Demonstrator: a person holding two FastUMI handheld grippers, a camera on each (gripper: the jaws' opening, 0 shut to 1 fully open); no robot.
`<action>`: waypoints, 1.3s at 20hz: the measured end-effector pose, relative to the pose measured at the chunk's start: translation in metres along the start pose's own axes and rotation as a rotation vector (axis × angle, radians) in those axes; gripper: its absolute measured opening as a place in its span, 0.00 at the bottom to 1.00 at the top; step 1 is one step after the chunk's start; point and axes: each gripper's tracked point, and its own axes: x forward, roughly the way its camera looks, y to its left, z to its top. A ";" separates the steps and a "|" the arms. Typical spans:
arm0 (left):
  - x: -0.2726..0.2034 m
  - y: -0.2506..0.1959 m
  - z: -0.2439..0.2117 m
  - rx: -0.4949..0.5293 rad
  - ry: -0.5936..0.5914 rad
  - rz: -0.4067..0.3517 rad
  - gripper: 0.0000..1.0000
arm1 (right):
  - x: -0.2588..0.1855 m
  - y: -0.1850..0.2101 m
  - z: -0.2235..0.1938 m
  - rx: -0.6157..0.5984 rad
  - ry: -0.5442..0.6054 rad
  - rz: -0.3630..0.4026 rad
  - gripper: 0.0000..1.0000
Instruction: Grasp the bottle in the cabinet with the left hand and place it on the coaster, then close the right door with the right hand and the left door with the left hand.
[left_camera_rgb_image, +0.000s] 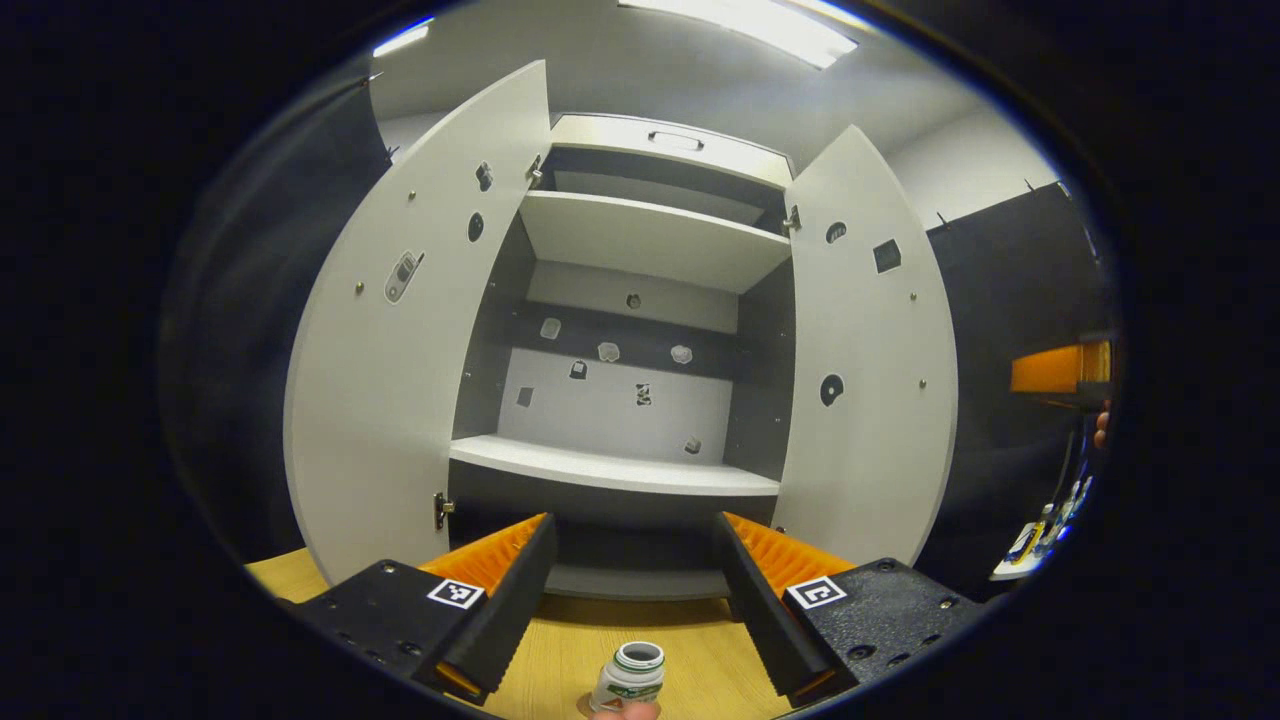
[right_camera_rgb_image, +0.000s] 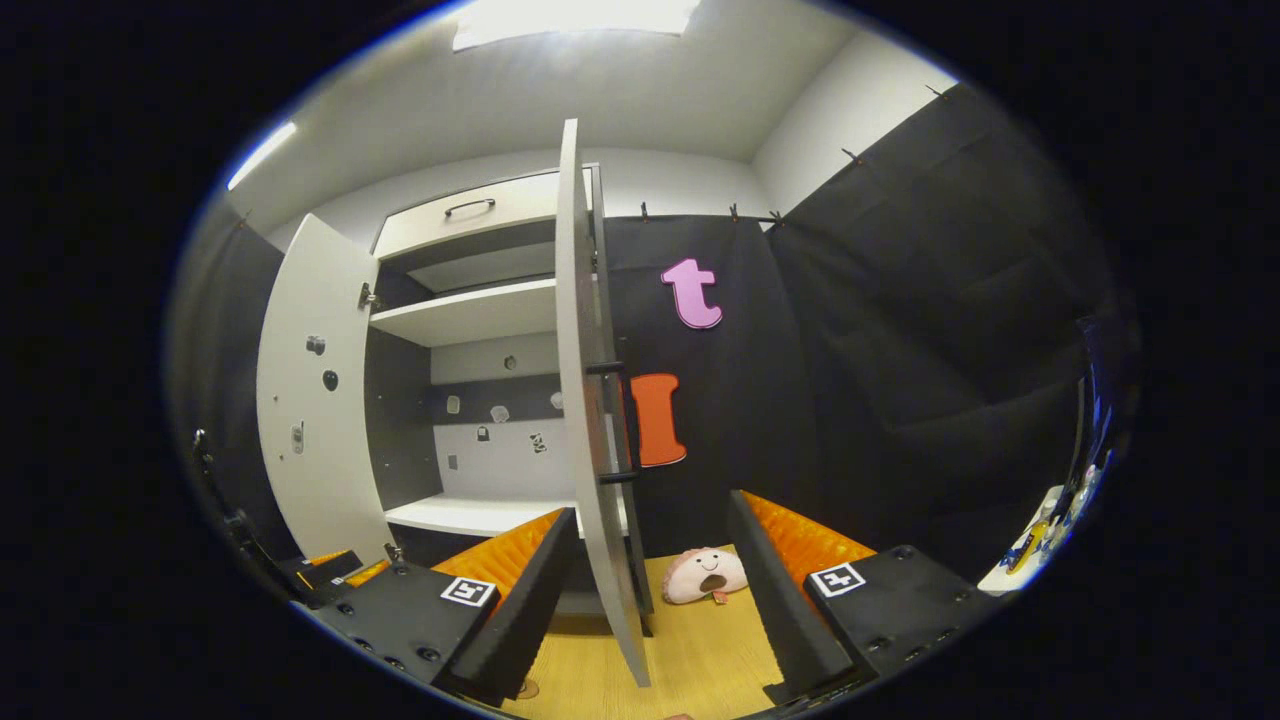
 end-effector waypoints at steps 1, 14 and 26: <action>-0.001 0.003 0.006 0.007 0.003 -0.001 0.95 | 0.007 -0.009 0.003 0.014 0.003 -0.017 0.98; -0.014 0.075 0.024 -0.042 0.055 0.108 0.95 | 0.118 -0.042 0.064 -0.062 0.002 -0.038 0.89; -0.005 0.097 0.027 -0.052 0.035 0.099 0.95 | 0.123 -0.024 0.066 -0.110 -0.008 -0.047 0.97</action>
